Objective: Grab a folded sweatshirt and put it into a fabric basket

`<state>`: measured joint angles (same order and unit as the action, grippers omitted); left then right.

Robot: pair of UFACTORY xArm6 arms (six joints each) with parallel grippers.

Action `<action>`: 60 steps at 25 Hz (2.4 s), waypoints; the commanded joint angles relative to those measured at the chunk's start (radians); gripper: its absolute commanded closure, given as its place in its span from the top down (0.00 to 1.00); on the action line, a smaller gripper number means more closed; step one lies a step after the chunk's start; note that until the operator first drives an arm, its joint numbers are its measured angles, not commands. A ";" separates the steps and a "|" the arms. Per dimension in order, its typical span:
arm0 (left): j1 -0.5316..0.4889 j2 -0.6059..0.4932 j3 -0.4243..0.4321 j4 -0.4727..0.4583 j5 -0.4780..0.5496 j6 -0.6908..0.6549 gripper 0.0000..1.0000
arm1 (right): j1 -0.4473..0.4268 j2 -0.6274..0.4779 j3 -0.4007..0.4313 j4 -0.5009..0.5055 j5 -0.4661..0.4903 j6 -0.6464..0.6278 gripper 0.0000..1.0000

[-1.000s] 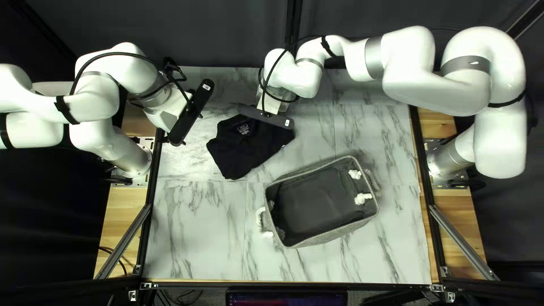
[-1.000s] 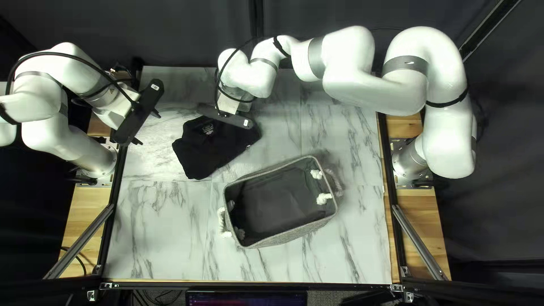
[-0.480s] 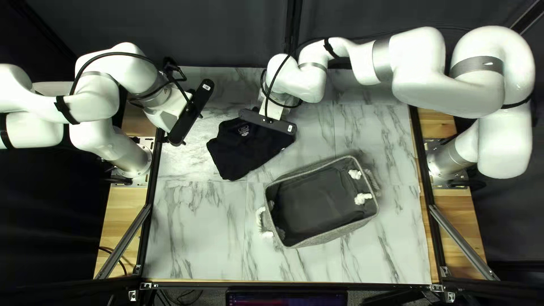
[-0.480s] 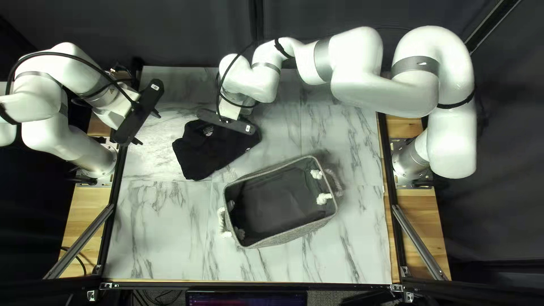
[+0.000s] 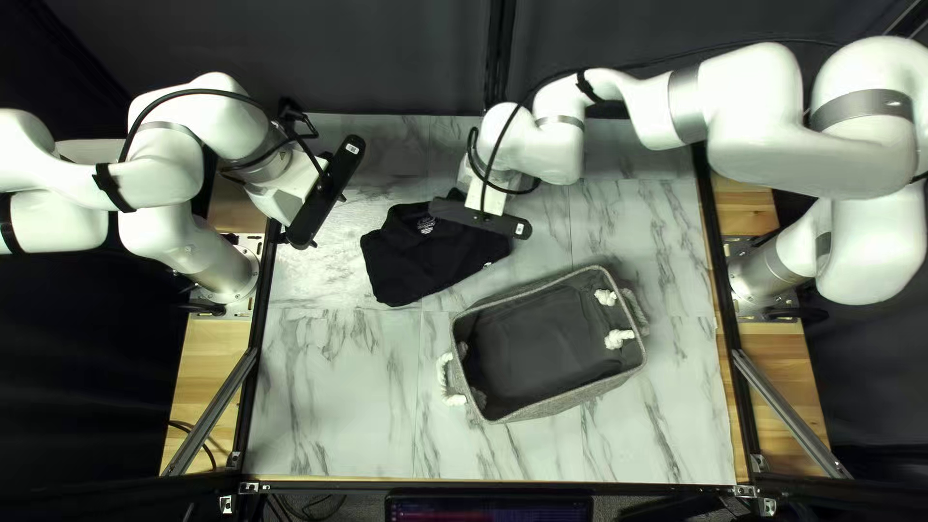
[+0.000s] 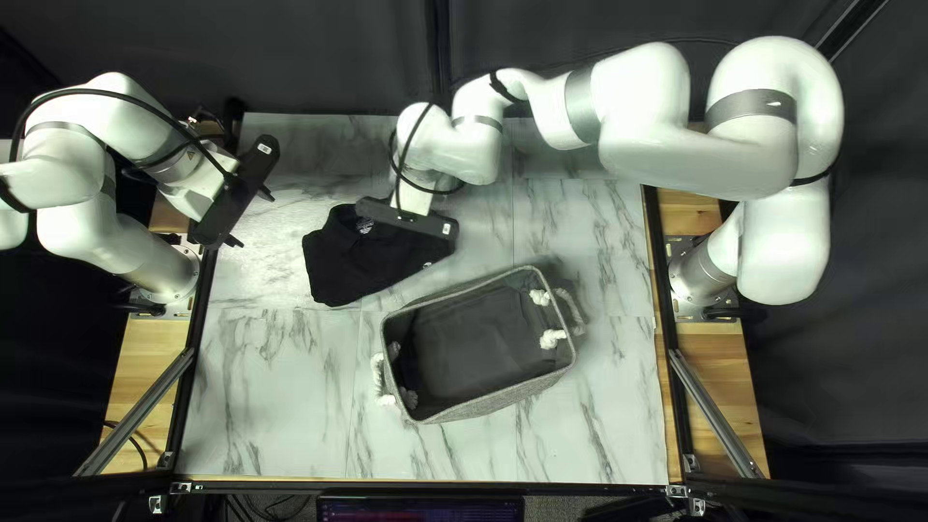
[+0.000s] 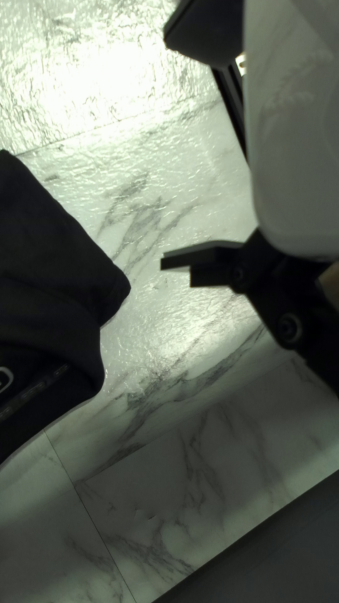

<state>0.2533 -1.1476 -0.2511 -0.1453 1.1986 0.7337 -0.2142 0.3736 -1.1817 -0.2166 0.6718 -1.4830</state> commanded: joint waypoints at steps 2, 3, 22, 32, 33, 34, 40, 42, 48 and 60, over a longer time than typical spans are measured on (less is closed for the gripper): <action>0.000 0.000 0.000 0.000 0.000 0.000 1.00 | 0.005 -0.036 0.047 -0.018 -0.015 0.001 0.00; 0.000 0.000 0.000 0.000 0.000 0.000 1.00 | 0.004 -0.042 0.059 -0.018 -0.022 -0.001 0.00; -0.037 0.044 0.054 0.009 -0.103 0.036 1.00 | 0.023 -0.050 0.052 0.014 -0.001 -0.023 0.00; -0.012 0.110 0.114 -0.001 -0.289 0.185 1.00 | 0.031 -0.058 0.067 0.052 -0.023 -0.026 0.00; -0.021 0.111 0.125 0.004 -0.310 0.180 1.00 | 0.032 -0.055 0.064 0.053 -0.022 -0.026 0.00; -0.037 0.113 0.146 0.015 -0.348 0.170 1.00 | 0.033 -0.052 0.062 0.056 -0.023 -0.029 0.00; -0.041 0.118 0.154 0.017 -0.366 0.169 1.00 | 0.037 -0.060 0.071 0.060 -0.024 -0.031 0.00; -0.041 0.118 0.154 0.017 -0.366 0.169 1.00 | 0.039 -0.074 0.088 0.059 -0.029 -0.027 0.00; -0.041 0.118 0.154 0.017 -0.366 0.169 1.00 | 0.036 -0.105 0.126 0.059 -0.042 -0.027 0.00; -0.006 0.408 0.170 -0.133 -0.647 0.395 1.00 | 0.041 -0.081 0.089 0.051 -0.023 -0.025 0.00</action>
<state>0.2568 -0.8185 -0.0794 -0.2469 0.6344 1.0814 -0.1765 0.2848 -1.0811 -0.1637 0.6416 -1.5108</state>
